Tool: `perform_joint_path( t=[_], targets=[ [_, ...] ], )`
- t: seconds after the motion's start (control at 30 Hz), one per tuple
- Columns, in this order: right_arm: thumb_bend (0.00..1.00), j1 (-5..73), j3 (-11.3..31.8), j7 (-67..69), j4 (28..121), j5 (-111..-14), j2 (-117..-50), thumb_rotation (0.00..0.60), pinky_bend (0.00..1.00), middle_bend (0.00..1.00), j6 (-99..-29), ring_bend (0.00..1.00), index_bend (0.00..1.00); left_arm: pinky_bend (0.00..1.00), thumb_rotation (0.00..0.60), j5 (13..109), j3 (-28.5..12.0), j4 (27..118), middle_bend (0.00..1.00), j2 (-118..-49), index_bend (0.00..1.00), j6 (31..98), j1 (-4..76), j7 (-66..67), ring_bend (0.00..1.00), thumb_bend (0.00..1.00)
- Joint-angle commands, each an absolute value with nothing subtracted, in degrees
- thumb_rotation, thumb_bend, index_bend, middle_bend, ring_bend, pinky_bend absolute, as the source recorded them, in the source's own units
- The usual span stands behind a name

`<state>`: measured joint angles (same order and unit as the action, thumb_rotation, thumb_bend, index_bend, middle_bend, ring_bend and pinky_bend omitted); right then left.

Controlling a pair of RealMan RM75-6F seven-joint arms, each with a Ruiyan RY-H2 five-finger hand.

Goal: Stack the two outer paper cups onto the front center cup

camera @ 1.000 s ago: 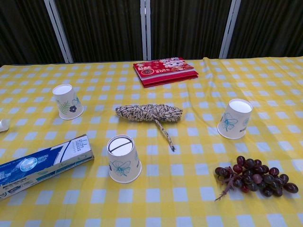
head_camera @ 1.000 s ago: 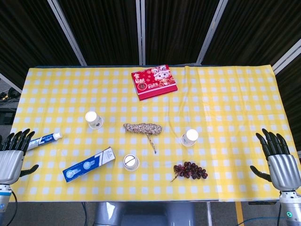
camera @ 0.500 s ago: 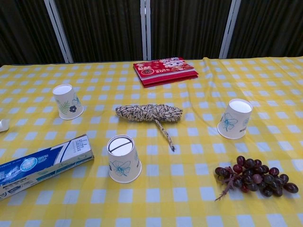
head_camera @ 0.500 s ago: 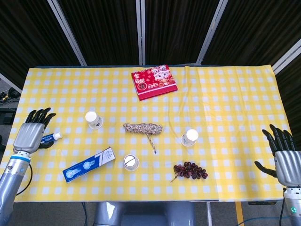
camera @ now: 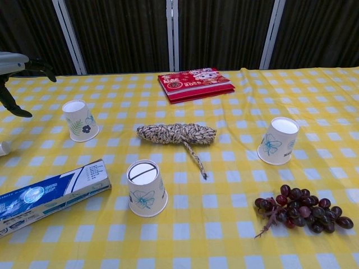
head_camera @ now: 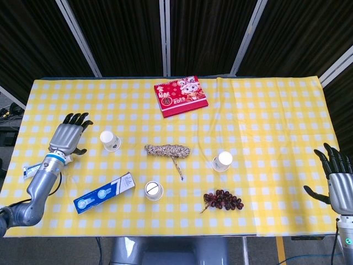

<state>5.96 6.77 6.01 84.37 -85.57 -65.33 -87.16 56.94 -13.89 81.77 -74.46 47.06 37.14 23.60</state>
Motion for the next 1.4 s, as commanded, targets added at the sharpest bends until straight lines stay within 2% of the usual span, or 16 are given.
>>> perform_joint_path(
  t=[0.03,0.17,0.57,0.77,0.9,1.27,1.4],
  targets=[
    [0.02,6.0,6.9,6.2,84.2,-85.4,-65.4,0.6,0.0,0.0,-87.0,0.0,0.16,0.01,0.6,55.8,-13.7,81.1,0.0,-75.1,0.2,45.9,38.5,24.4,0.0,0.22],
    [0.02,6.1,7.1,6.6,83.8,-84.8,-65.4,0.6,0.0,0.0,-86.6,0.0,0.16,0.02,0.6,54.6,-13.5,80.2,0.0,-76.1,0.22,44.9,40.2,25.1,0.0,0.3],
    [0.02,6.1,7.8,7.8,83.0,-83.3,-65.1,0.6,0.0,0.0,-86.1,0.0,0.17,0.02,0.6,50.1,-11.9,74.3,0.0,-81.4,0.25,42.2,45.2,26.7,0.0,0.3],
    [0.02,6.1,7.9,7.8,82.7,-82.9,-65.2,0.6,0.0,0.0,-85.8,0.0,0.18,0.02,0.6,49.1,-11.0,71.9,0.0,-83.2,0.3,41.7,46.7,26.8,0.0,0.3],
    [0.02,6.0,7.8,7.7,82.7,-83.0,-65.2,0.6,0.0,0.0,-85.9,0.0,0.18,0.02,0.6,49.1,-10.5,71.2,0.0,-83.9,0.37,42.1,47.1,26.3,0.0,0.41],
    [0.02,5.8,7.8,7.3,83.0,-83.2,-65.2,0.6,0.0,0.0,-86.4,0.0,0.18,0.02,0.6,52.4,-10.7,76.1,0.0,-80.7,0.38,45.3,46.1,22.4,0.0,0.43],
    [0.02,5.8,7.8,7.2,83.3,-83.4,-65.1,0.6,0.0,0.0,-86.7,0.0,0.18,0.02,0.6,56.1,-11.5,82.1,0.0,-77.6,0.38,47.1,45.5,19.4,0.0,0.43]
  ],
)
